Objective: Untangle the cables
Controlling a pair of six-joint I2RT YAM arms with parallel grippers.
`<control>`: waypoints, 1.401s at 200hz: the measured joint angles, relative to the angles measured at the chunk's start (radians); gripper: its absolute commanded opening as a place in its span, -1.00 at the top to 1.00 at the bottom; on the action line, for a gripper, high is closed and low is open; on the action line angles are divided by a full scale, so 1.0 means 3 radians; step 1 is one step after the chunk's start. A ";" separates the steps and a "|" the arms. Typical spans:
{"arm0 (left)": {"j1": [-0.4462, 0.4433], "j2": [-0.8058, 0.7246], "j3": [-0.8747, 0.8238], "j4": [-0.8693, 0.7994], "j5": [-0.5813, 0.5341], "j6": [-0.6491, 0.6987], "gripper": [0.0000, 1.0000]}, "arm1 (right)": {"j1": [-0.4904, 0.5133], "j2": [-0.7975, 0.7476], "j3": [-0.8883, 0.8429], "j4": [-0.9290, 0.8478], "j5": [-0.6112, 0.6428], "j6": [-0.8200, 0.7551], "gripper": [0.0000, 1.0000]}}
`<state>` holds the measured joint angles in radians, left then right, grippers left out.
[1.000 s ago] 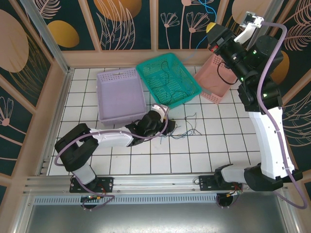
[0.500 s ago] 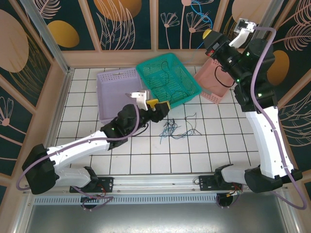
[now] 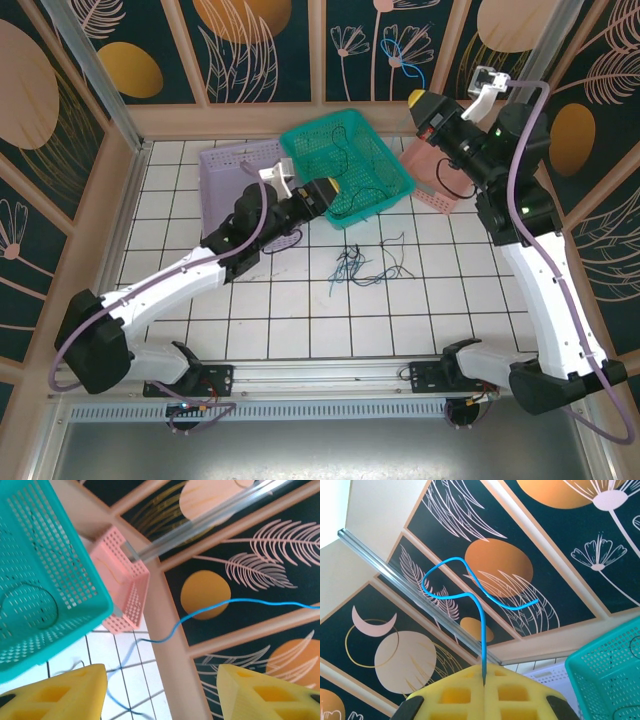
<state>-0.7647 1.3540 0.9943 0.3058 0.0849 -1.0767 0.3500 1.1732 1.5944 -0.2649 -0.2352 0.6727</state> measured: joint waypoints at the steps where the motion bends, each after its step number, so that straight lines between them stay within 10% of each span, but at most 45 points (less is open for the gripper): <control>1: 0.0000 0.0000 0.0000 0.0000 0.0000 0.0000 -0.11 | 0.0000 0.0000 0.0000 0.0000 0.0000 0.0000 1.00; 170: 0.0000 0.0318 0.0221 -0.0796 0.0417 -0.0263 0.01 | 0.0281 -0.0019 -0.0228 0.0177 0.0108 0.0146 1.00; 241: 0.0000 0.0421 0.0273 -0.0797 0.0493 -0.0237 0.34 | 0.0286 -0.0019 -0.0240 0.0178 0.0118 0.0148 1.00; 280: 0.0000 0.0421 0.0273 -0.0795 0.0543 -0.0192 1.00 | 0.0286 -0.0019 -0.0248 0.0201 0.0118 0.0148 1.00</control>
<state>-0.7647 1.4803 1.0763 0.0673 0.2478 -1.1343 0.4358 1.1675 1.5200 -0.2047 -0.1997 0.7170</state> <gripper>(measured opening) 0.036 0.051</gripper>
